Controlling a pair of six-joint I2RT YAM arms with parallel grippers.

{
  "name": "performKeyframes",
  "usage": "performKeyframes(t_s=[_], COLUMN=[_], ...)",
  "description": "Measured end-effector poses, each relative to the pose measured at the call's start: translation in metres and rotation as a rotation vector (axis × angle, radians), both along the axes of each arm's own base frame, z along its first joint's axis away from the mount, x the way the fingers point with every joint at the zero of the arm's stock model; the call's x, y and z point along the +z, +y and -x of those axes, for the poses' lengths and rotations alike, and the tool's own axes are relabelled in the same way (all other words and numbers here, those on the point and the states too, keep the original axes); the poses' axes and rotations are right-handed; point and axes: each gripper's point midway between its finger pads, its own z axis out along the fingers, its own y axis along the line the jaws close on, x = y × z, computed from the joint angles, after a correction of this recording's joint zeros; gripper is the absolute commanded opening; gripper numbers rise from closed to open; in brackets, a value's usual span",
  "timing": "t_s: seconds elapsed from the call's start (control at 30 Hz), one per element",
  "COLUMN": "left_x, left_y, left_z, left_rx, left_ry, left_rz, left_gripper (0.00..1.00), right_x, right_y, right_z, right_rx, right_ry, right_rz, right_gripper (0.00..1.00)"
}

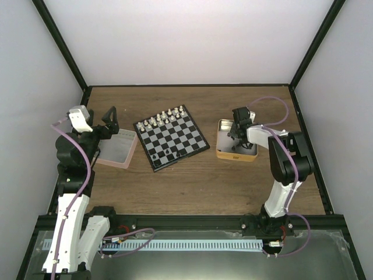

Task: Set up the chess pieces on the board
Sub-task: Pick up the chess piece from the storage box.

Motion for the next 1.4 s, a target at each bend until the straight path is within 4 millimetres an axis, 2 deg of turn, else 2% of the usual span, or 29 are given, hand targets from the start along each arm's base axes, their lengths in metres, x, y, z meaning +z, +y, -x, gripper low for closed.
performKeyframes(t_s=[0.27, 0.53, 0.8, 1.07, 1.2, 1.4], left_x=[0.0, 0.0, 0.0, 0.0, 0.0, 0.0], left_y=[0.0, 0.0, 0.0, 0.0, 0.0, 0.0], left_z=[0.0, 0.0, 0.0, 0.0, 0.0, 0.0], left_rx=[0.0, 0.0, 0.0, 0.0, 0.0, 0.0], left_ry=[0.0, 0.0, 0.0, 0.0, 0.0, -0.002], left_rz=[0.0, 0.0, 0.0, 0.0, 0.0, 0.0], left_gripper=[1.0, 1.0, 1.0, 1.0, 1.0, 1.0], right_x=[-0.015, -0.012, -0.011, -0.009, 0.006, 0.056], right_y=[-0.002, -0.003, -0.002, -0.002, 0.001, 0.027], right_z=[-0.002, -0.008, -0.01, -0.009, -0.006, 0.005], right_rx=[0.005, 0.012, 0.019, 0.022, 0.032, 0.095], right_ry=[0.028, 0.018, 0.014, 0.017, -0.001, -0.098], right_rz=[0.014, 0.02, 0.023, 0.024, 0.007, -0.035], right_gripper=[0.16, 0.15, 0.04, 0.04, 0.04, 0.04])
